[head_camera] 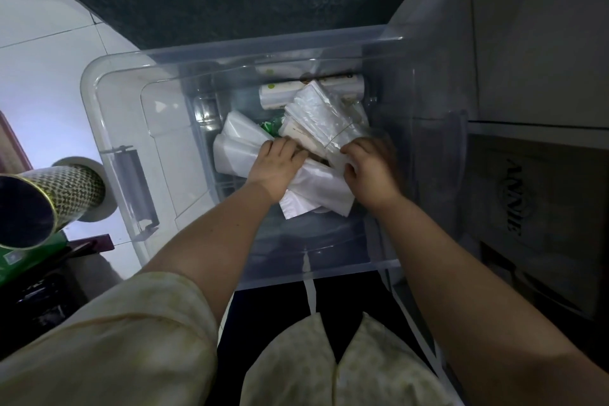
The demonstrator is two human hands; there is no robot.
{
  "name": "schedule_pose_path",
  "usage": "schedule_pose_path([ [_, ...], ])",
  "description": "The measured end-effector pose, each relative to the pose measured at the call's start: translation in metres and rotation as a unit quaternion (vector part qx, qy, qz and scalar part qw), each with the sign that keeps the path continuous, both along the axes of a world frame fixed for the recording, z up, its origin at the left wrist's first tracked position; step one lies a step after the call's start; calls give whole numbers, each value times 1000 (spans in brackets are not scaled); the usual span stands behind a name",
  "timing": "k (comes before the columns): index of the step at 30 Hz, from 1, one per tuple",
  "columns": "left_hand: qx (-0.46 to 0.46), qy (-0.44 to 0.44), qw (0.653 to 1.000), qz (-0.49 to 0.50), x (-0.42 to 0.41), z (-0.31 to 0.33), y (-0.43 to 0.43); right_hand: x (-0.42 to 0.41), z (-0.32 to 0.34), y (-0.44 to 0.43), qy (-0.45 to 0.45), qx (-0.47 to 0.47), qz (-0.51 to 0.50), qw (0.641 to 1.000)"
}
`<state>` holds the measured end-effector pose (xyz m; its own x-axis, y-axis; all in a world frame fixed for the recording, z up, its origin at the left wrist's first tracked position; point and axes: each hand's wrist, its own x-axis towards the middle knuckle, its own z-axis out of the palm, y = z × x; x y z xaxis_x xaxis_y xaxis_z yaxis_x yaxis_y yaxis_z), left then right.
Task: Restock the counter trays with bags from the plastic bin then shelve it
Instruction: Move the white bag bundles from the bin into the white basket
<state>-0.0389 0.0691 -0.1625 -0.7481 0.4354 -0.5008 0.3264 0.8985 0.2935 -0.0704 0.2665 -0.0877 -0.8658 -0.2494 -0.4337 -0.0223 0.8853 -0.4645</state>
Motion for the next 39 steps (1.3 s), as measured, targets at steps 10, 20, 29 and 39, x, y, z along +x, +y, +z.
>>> schedule_pose_path([
  [10,0,-134,991,-2,-7,2,-34,2,10,-4,-21,-7,35,999],
  [20,-29,-63,994,83,8,40,-28,7,35,-1,8,14,64,998],
  [29,-55,67,979,182,1,170,-20,2,142,13,146,-62,57,986],
  [39,-79,207,935,277,-5,300,-4,9,228,24,180,-63,148,971],
])
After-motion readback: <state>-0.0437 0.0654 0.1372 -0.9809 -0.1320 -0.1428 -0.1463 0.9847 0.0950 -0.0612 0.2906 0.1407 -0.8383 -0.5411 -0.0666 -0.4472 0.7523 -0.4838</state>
